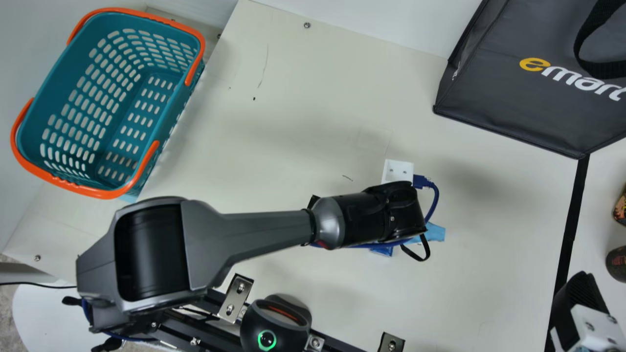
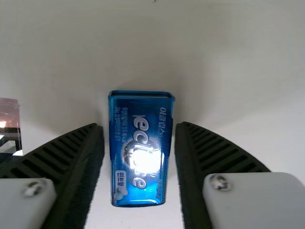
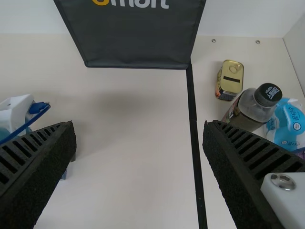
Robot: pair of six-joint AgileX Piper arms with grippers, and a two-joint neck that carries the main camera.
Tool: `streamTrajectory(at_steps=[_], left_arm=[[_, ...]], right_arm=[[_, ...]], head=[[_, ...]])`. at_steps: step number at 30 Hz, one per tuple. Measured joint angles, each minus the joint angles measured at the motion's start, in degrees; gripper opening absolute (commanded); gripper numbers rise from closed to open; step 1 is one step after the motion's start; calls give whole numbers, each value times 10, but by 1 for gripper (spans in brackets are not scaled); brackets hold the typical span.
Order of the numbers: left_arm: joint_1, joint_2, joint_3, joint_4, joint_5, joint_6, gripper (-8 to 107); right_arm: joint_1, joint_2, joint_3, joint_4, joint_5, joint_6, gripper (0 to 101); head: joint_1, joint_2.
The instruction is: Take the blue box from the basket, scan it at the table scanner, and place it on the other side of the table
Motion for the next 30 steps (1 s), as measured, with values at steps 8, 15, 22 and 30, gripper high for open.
streamTrajectory(at_steps=[8,15,22,30], left_arm=[[7,-22,12,-3,-10,19,85],[40,-79,57,-28,-43,75,90],[108,-167,130,-81,-88,164,90],[217,-280,214,-158,-98,296,90]], right_arm=[[0,0,0,0,1,0,95],[0,0,0,0,1,0,95],[0,0,0,0,1,0,95],[0,0,0,0,1,0,95]], head=[[0,-1],[0,0],[0,0],[0,0]])
